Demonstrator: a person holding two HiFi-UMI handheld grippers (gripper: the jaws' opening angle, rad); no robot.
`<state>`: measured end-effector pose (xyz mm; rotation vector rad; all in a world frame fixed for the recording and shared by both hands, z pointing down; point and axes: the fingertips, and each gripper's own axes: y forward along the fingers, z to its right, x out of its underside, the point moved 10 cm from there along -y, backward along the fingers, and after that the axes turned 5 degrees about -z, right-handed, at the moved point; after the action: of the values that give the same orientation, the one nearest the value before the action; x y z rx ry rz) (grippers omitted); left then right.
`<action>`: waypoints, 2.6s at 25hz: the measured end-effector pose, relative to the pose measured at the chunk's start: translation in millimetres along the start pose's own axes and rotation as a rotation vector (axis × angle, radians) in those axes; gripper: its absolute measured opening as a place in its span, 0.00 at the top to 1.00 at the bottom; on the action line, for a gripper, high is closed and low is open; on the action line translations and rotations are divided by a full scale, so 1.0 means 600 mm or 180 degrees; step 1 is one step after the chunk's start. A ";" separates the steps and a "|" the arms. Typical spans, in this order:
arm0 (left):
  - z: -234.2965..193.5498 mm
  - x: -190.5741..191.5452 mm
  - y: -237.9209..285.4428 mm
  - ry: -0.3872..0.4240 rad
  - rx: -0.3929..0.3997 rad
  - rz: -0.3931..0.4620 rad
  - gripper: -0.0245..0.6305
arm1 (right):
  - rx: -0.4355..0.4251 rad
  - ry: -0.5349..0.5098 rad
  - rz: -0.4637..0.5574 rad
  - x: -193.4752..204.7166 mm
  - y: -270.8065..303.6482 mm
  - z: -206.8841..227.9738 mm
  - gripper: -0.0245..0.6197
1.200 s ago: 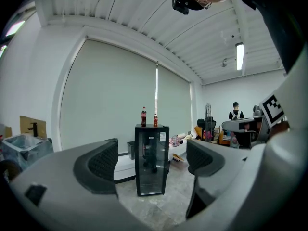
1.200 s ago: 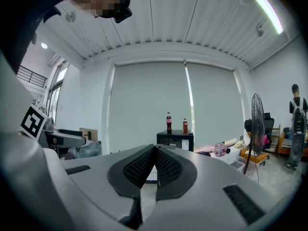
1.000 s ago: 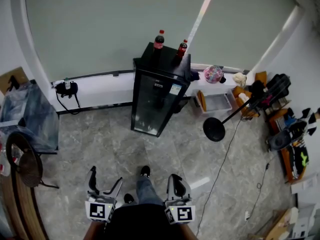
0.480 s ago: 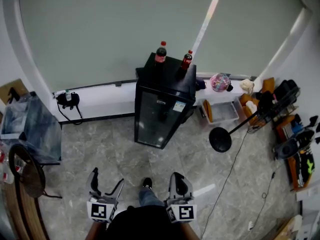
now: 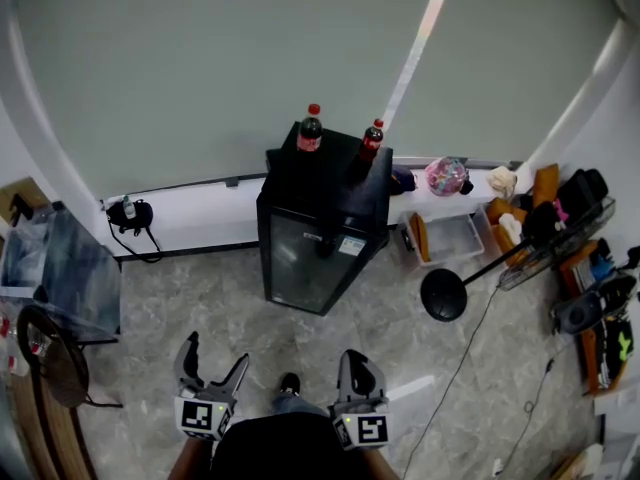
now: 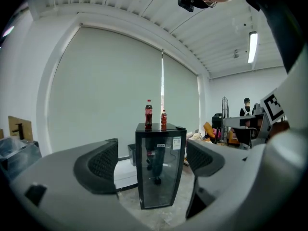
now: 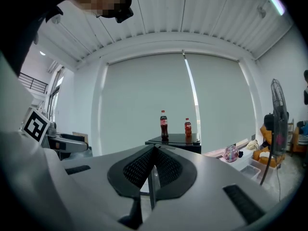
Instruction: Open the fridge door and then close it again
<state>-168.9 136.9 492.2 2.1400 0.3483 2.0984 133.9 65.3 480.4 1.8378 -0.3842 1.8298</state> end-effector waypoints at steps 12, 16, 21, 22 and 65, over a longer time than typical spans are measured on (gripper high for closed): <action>-0.013 0.006 0.120 -0.0111 -0.0016 -0.0135 0.31 | -0.0138 -0.0002 -0.0022 -0.016 0.081 0.054 0.95; -0.031 0.025 0.162 -0.0120 0.0080 -0.0314 0.31 | -0.0001 0.0014 -0.0143 -0.008 0.087 0.065 0.95; -0.065 0.040 0.222 0.0000 0.0295 -0.0488 0.31 | 0.0251 0.0089 -0.0054 -0.016 0.098 0.062 0.95; -0.074 0.044 0.235 0.0032 0.0335 -0.0528 0.31 | 0.0297 0.0108 -0.0024 -0.016 0.100 0.060 0.95; -0.206 0.210 0.746 0.0442 0.1414 -0.1760 0.46 | 0.1591 0.0089 -0.0397 -0.008 0.073 0.006 0.95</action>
<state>-256.7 -272.8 728.7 1.7823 1.3557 1.9557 113.0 26.6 482.7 2.0923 0.2190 1.9837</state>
